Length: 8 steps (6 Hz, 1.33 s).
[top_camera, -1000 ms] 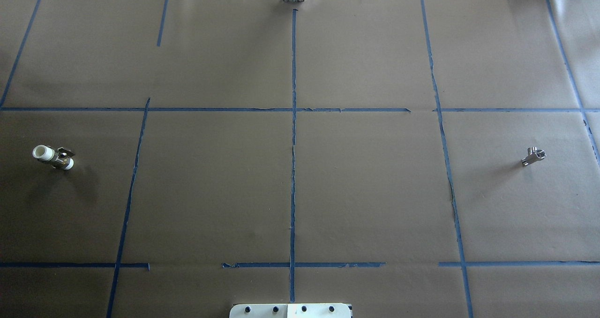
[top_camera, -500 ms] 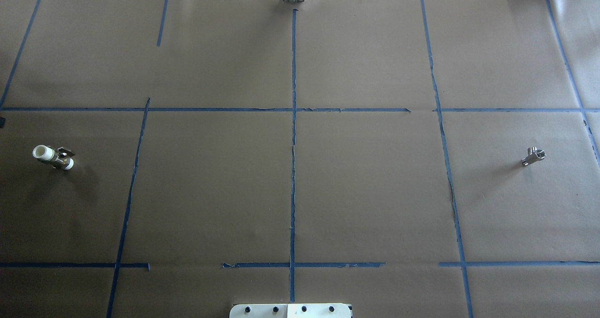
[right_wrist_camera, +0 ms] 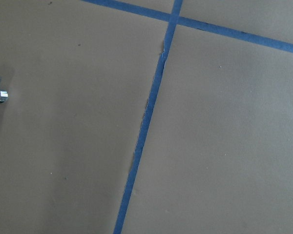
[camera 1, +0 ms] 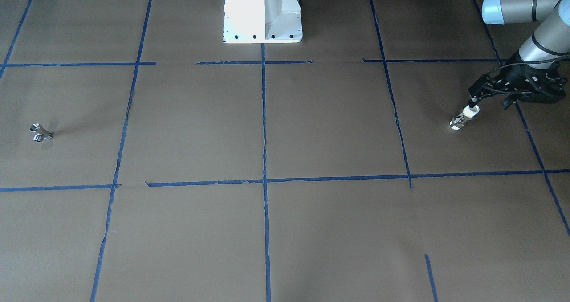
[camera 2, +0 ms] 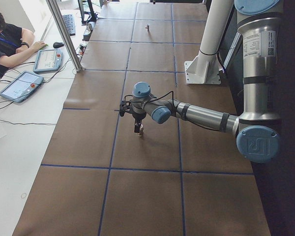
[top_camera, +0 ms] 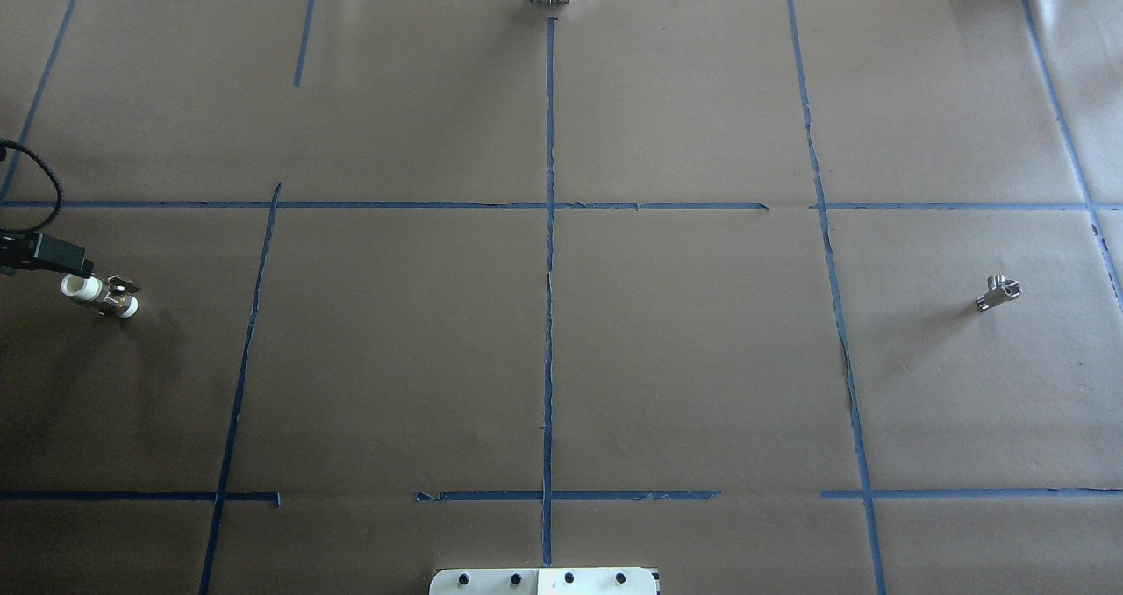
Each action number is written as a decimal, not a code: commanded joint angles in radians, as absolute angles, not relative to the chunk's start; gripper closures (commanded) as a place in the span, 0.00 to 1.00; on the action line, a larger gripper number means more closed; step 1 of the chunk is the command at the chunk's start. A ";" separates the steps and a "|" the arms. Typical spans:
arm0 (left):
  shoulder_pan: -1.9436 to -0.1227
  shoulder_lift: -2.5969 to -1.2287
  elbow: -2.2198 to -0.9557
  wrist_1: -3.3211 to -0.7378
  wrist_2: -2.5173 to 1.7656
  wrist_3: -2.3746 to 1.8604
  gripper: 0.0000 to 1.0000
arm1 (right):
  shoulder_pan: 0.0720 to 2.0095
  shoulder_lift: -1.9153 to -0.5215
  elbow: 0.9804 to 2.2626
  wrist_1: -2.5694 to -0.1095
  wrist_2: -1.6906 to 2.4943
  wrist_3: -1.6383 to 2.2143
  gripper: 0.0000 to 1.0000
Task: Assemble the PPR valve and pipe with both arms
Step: 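Lower the left gripper onto the white pipe with chrome fitting and grasp it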
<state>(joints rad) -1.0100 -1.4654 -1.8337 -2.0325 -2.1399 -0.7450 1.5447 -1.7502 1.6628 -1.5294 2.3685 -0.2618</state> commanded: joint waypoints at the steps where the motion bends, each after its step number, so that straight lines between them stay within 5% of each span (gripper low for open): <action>1: -0.965 -1.465 -1.819 -2.036 -2.100 -0.752 0.00 | 1.545 -1.750 1.661 -1.529 2.368 -0.261 0.00; 7: -0.956 -1.468 -1.819 -2.036 -2.112 -0.756 0.00 | 1.545 -1.752 1.660 -1.529 2.368 -0.262 0.00; 8: -0.956 -1.467 -1.821 -2.034 -2.111 -0.759 0.34 | 1.545 -1.752 1.660 -1.529 2.367 -0.262 0.00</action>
